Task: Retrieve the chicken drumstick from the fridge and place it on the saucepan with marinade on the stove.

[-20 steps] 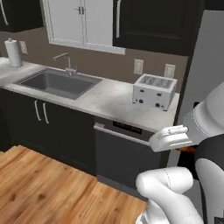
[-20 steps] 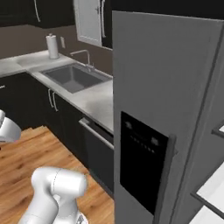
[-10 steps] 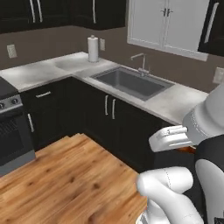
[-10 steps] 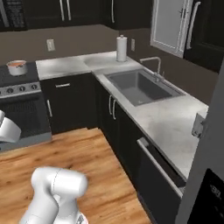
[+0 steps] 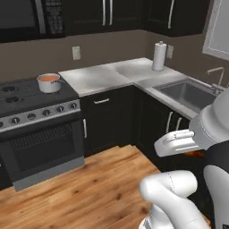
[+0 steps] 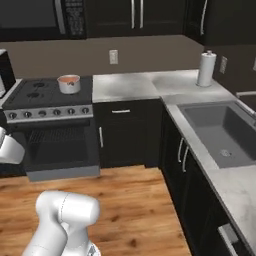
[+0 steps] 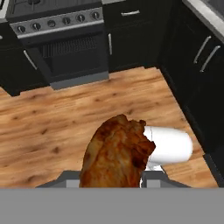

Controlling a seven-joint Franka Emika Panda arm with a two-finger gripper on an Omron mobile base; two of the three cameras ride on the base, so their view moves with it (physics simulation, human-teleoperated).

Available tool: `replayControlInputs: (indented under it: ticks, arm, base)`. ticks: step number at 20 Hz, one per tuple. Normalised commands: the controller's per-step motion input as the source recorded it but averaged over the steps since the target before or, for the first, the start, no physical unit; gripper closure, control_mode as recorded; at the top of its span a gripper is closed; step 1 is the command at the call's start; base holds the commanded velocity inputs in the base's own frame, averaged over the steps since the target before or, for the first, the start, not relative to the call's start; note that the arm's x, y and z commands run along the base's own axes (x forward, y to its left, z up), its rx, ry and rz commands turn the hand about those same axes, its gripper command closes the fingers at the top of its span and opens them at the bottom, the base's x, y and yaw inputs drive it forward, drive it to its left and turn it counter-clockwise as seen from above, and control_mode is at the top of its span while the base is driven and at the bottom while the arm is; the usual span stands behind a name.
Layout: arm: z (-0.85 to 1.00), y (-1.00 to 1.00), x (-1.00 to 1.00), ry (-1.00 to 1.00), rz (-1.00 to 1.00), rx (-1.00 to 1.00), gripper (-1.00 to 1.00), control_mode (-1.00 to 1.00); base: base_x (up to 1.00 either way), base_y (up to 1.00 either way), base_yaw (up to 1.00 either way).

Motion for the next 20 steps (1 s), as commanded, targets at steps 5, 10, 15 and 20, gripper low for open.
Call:
replayControlInputs:
  ticks: [5, 10, 15, 20]
  arm:
    - [0.0, 0.0, 0.0, 0.0, 0.0, 0.0, 1.0, 1.0]
    - [0.0, 0.0, 0.0, 0.0, 0.0, 0.0, 1.0, 1.0]
    - [0.0, 0.0, 0.0, 0.0, 0.0, 0.0, 1.0, 1.0]
    - [0.0, 0.0, 0.0, 0.0, 0.0, 0.0, 1.0, 1.0]
  base:
    - [1.0, 0.21, 0.35]
    - [1.0, 0.03, 0.22]
    - [1.0, -0.01, 0.13]
    - [1.0, -0.01, 0.05]
